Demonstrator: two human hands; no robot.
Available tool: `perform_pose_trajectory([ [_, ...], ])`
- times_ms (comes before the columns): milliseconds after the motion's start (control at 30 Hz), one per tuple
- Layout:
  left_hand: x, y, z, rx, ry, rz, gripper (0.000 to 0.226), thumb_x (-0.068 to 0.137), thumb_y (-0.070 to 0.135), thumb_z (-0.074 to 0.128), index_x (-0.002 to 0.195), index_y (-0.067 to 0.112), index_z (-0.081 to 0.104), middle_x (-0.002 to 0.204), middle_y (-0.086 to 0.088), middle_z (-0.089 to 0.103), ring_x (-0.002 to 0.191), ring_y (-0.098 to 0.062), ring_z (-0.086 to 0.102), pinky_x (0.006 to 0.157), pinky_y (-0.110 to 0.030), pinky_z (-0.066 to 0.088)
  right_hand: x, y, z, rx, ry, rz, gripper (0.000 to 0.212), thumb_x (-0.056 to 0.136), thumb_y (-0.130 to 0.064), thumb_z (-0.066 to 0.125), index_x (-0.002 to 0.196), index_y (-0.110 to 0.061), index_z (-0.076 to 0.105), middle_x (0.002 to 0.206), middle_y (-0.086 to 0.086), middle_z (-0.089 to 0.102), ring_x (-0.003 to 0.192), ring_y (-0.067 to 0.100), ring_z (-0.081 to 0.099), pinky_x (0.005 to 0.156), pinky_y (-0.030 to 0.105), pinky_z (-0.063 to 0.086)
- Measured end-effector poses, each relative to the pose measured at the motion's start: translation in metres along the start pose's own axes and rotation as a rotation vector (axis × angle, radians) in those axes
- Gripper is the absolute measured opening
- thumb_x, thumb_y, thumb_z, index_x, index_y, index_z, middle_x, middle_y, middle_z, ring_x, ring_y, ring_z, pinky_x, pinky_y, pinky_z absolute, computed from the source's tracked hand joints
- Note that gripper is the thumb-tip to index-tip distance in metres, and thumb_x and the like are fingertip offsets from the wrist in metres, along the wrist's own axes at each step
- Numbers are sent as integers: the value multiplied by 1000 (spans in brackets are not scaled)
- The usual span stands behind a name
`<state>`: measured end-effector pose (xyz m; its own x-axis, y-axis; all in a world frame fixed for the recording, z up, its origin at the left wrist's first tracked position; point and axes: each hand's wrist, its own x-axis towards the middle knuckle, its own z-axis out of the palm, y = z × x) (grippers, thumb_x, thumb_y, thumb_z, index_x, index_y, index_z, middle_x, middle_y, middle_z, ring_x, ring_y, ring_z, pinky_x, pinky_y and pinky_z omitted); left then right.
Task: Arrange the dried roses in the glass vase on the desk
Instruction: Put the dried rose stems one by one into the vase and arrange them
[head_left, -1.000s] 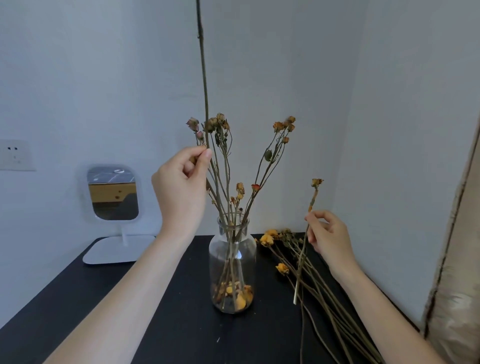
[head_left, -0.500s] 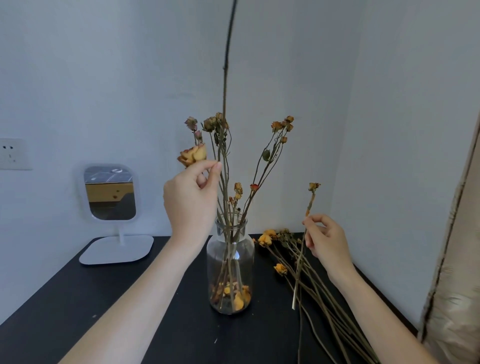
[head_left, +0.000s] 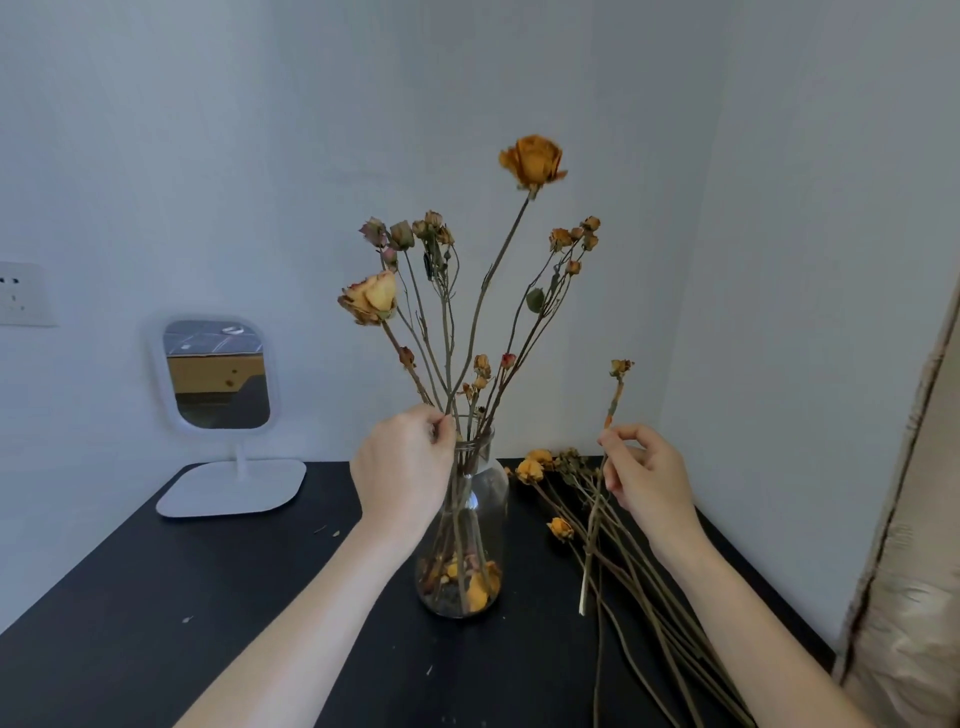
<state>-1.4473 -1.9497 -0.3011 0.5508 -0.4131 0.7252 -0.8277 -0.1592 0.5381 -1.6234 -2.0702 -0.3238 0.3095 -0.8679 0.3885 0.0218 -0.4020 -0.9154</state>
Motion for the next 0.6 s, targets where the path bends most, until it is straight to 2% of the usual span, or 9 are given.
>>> perform_pose_trajectory([
  [67,-3,-3,2,21,-40,-43,22,91,31,56,93,16,72,67,2,64,58,-14,51,46,-21,35,0,1,-1,-8,0,3,10,93,-24,52,92,-20,61,45,-7,50,42,1,43,42,13,37],
  [133,-2,-3,2,21,-46,-50,24,90,36,55,96,18,70,60,7,57,56,-13,52,44,-21,34,0,2,-1,-16,-1,4,10,93,-24,52,91,-20,61,45,-7,51,41,1,43,42,12,36],
  [233,3,2,1,-30,-2,5,26,90,38,55,103,20,68,48,12,46,48,-5,47,43,-18,32,-1,3,0,-30,-3,8,11,93,-25,52,91,-19,60,45,-7,51,40,0,43,47,14,36],
  [433,3,8,2,-111,-55,99,25,90,34,56,108,21,67,43,12,42,44,-5,46,47,-18,40,-1,4,2,-27,-7,14,12,93,-25,52,92,-18,60,45,-8,52,42,-1,45,53,18,37],
  [533,-4,4,3,-142,-30,105,15,88,30,57,100,22,64,43,10,40,42,-6,44,46,-20,39,-1,2,3,-3,-8,8,10,93,-25,52,91,-19,60,46,-8,52,44,-1,46,53,18,39],
  [600,-13,-6,5,-144,17,83,7,86,27,59,90,23,54,47,9,39,44,-7,44,45,-19,34,-2,-3,3,9,-2,-13,10,93,-25,51,88,-23,59,47,-8,53,46,0,47,52,16,41],
])
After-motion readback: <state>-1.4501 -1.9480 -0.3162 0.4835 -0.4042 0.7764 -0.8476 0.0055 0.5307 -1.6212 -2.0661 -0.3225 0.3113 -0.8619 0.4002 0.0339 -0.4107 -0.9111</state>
